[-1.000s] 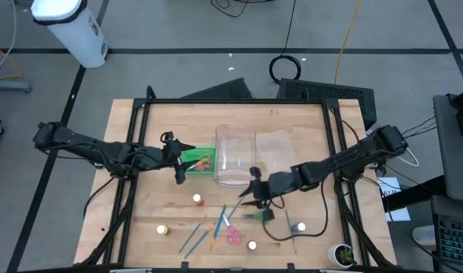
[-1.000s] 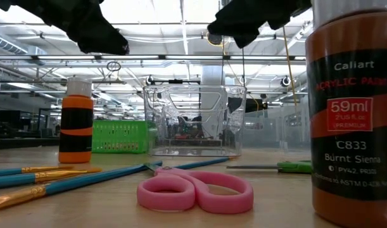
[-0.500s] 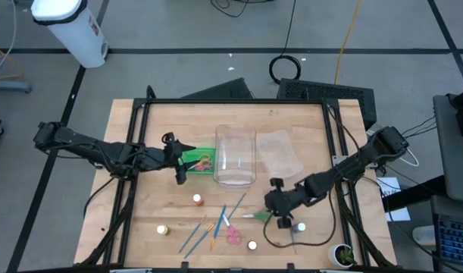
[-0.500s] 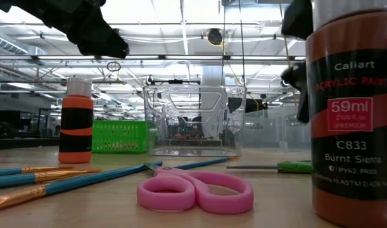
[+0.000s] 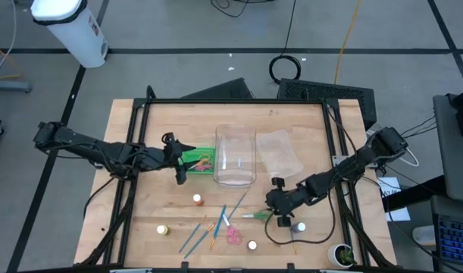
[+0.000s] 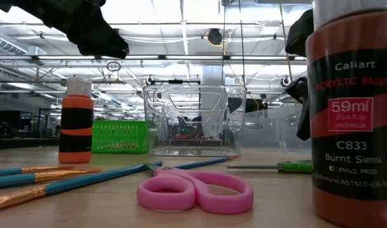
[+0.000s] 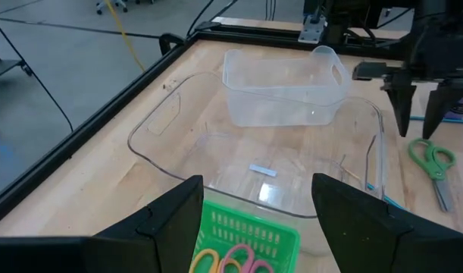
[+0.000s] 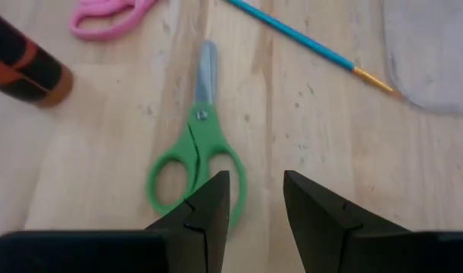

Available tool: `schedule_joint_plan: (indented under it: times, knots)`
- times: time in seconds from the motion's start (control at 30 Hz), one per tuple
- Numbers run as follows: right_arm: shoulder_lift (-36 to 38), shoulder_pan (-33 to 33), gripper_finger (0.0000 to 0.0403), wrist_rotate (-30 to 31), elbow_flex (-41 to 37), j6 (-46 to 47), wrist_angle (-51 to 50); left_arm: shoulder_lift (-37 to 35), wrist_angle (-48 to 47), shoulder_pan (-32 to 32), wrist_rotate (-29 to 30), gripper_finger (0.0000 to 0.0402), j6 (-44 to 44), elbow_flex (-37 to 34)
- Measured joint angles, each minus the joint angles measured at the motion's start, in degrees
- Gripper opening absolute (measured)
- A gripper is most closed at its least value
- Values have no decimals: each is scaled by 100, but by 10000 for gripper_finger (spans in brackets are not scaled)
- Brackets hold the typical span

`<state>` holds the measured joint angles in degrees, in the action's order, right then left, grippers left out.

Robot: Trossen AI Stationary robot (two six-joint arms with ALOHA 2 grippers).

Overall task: Pick & Place Paint Supplies
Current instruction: Put the green scissors into the green bin

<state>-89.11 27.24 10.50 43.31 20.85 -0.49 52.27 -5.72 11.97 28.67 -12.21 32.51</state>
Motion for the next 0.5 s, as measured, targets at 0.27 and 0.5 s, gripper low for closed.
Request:
schedule_joint_plan:
  times: [0.27,0.5]
  knots:
    - [143,-42,116,289,203,128,-935,-2,-11,0,-10,255,-15,0]
    - [-41,1,116,-42,199,356,-723,-2,-5,0,-9,255,-13,0]
